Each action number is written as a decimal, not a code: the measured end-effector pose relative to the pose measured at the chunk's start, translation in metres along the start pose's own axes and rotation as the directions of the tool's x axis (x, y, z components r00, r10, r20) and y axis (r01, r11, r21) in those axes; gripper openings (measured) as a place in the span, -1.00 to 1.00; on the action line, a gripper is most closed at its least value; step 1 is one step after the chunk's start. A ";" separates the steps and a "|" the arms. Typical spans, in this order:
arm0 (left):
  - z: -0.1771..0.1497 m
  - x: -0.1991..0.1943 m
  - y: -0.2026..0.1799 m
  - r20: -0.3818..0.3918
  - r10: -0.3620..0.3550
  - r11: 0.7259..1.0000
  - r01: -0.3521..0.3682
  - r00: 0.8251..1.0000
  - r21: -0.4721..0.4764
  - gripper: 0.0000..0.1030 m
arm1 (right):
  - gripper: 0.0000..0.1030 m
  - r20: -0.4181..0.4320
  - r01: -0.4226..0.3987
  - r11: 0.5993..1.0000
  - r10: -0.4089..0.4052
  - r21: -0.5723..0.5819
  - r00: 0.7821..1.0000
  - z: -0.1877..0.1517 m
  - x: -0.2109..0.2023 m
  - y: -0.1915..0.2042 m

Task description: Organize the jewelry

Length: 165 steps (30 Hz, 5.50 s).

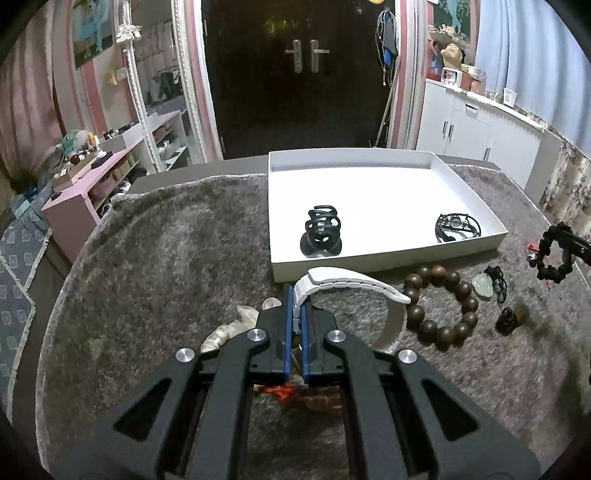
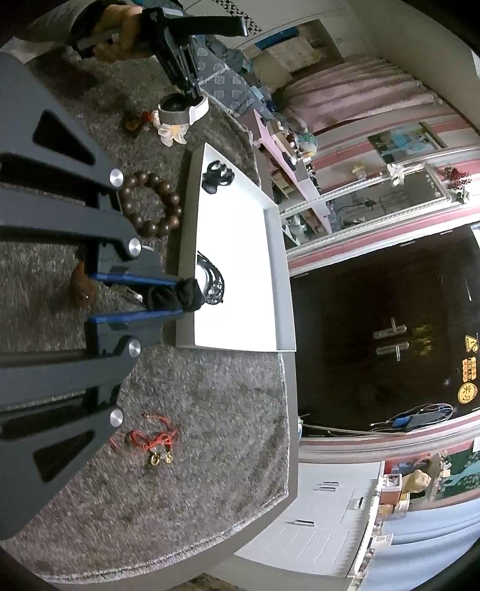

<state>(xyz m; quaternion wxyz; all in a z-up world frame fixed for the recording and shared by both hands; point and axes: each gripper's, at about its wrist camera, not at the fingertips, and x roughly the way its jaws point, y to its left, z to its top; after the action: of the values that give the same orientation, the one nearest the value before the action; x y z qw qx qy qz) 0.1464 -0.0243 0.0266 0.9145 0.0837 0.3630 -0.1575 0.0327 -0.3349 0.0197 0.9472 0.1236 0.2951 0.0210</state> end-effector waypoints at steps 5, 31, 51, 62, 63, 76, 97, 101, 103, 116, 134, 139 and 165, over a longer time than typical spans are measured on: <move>0.005 0.003 -0.002 0.007 0.000 1.000 0.000 1.000 0.004 -0.97 | -0.77 0.004 0.005 1.000 -0.005 -0.020 1.000 0.006 0.001 0.001; 0.150 0.143 0.003 -0.015 0.061 0.998 -0.061 0.998 -0.008 -0.96 | -0.77 -0.146 0.115 0.984 -0.135 -0.140 0.980 0.124 0.188 0.012; 0.129 0.199 0.000 -0.116 0.123 0.992 -0.120 0.986 0.032 -0.37 | -0.52 -0.231 0.327 0.874 -0.423 -0.360 0.876 0.102 0.236 0.012; 0.137 0.123 0.004 0.049 0.064 0.998 -0.065 0.997 0.022 0.37 | 0.36 -0.104 0.228 0.925 -0.270 -0.304 0.957 0.125 0.142 0.031; 0.133 0.110 0.006 0.068 0.062 0.998 -0.063 0.996 0.019 0.39 | 0.40 -0.073 0.225 0.927 -0.258 -0.300 0.963 0.123 0.123 0.032; -0.002 -0.013 0.047 0.168 0.162 0.984 -0.147 0.972 -0.099 0.53 | 0.47 0.042 0.317 0.940 -0.314 -0.126 0.948 0.022 -0.011 -0.017; -0.091 -0.018 0.033 0.100 0.225 0.973 -0.218 0.969 -0.077 0.70 | 0.46 0.085 0.381 0.911 -0.371 -0.160 0.925 -0.075 -0.024 0.031; -0.090 -0.012 0.032 0.071 0.248 0.968 -0.244 0.966 -0.066 0.77 | 0.47 0.106 0.394 0.898 -0.380 -0.198 0.919 -0.077 -0.025 0.039; -0.090 -0.013 0.031 0.079 0.251 0.967 -0.246 0.965 -0.062 0.77 | 0.51 0.104 0.393 0.899 -0.380 -0.193 0.919 -0.076 -0.026 0.038; -0.089 -0.012 0.015 0.099 0.272 0.962 -0.274 0.957 0.012 0.84 | 0.60 0.111 0.397 0.903 -0.383 -0.166 0.917 -0.074 -0.028 0.034; -0.090 -0.014 0.016 0.111 0.277 0.960 -0.280 0.954 0.011 0.84 | 0.60 0.123 0.409 0.900 -0.393 -0.149 0.911 -0.073 -0.034 0.033; -0.091 -0.017 0.019 0.115 0.276 0.961 -0.277 0.954 -0.013 0.84 | 0.60 0.128 0.415 0.898 -0.399 -0.149 0.908 -0.071 -0.035 0.033; -0.079 0.030 0.020 -0.087 0.059 0.990 -0.070 0.994 -0.121 -0.16 | 0.59 0.056 0.269 0.949 -0.263 -0.165 0.963 -0.067 -0.012 0.078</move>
<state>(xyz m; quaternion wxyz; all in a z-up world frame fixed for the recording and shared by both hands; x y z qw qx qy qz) 0.1231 0.0084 -0.0507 0.9068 0.0447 0.4068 -0.1014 -0.0120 -0.2458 -0.0076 0.9533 0.0010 0.2902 -0.0834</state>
